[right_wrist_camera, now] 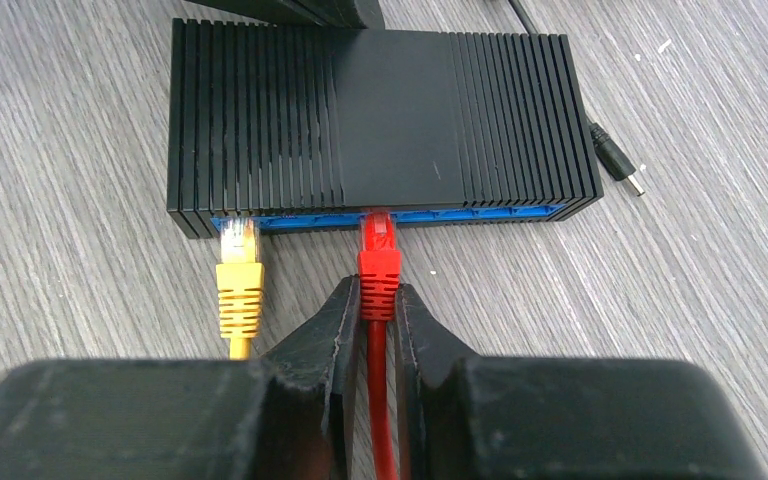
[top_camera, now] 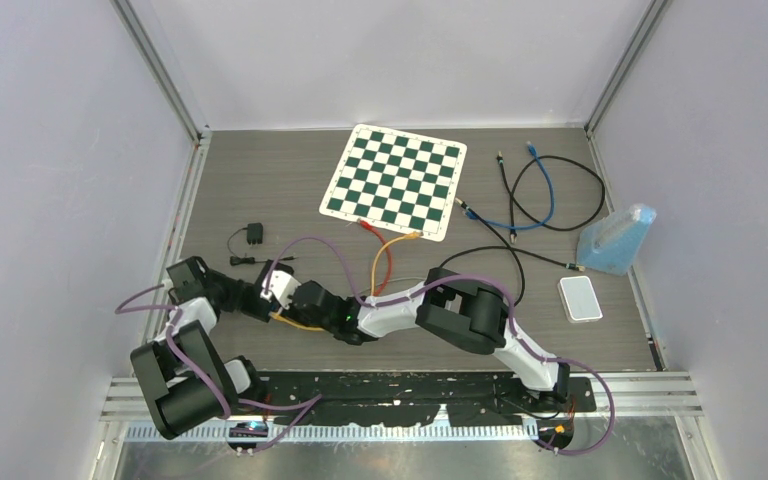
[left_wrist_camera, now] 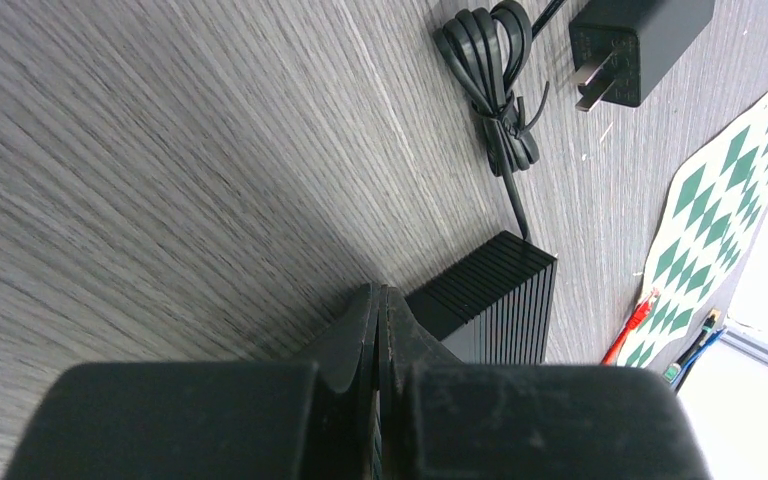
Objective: Insert the plug into the switch port
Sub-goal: Insert the connector into the switch port.
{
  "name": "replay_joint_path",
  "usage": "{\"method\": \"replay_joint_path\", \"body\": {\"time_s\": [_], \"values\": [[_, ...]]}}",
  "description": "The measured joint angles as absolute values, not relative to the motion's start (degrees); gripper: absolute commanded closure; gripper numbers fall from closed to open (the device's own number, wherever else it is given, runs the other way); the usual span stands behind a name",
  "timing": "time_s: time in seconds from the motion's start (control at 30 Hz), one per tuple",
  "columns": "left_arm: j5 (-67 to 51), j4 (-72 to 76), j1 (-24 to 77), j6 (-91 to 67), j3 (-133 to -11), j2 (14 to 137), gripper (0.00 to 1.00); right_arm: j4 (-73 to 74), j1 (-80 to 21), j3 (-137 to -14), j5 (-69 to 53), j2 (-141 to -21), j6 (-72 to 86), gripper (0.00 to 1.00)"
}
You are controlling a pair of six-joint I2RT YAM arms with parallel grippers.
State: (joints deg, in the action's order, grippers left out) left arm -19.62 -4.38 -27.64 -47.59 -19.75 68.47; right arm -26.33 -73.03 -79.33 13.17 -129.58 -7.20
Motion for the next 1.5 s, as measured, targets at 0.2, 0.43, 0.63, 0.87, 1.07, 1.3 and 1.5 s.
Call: {"method": "replay_joint_path", "body": {"time_s": [0.2, 0.43, 0.63, 0.87, 1.07, 1.3, 1.5], "values": [[-19.53, -6.13, -27.62, -47.62, -20.56, 68.47, 0.89, -30.68, -73.03, -76.64, 13.39, -129.34, -7.20, 0.95], [-19.90, -14.83, -26.89, -47.31, -24.47, 68.36, 0.64, -32.49, -73.14, -73.56, 14.57, -127.87, -5.87, 0.95], [-20.25, -19.20, -26.76, -46.22, -26.57, 68.27, 0.34, -31.03, -73.30, -73.49, 16.84, -127.39, -4.32, 0.95], [-20.21, -23.59, -25.98, -44.73, -27.99, 66.22, 0.16, -29.89, -73.45, -73.63, 18.98, -127.22, -1.96, 0.95], [-18.46, -27.33, -25.85, -43.99, -28.16, 64.07, 0.17, -25.26, -74.32, -75.94, 20.60, -127.22, 1.63, 0.93], [-16.84, -29.52, -25.82, -42.52, -28.34, 60.45, 0.19, -18.96, -75.72, -79.02, 23.88, -127.22, 6.72, 0.68], [-15.88, -32.47, -25.71, -39.72, -29.17, 55.31, 0.20, -17.15, -75.46, -76.44, 25.30, -123.37, 8.49, 0.47]]}}
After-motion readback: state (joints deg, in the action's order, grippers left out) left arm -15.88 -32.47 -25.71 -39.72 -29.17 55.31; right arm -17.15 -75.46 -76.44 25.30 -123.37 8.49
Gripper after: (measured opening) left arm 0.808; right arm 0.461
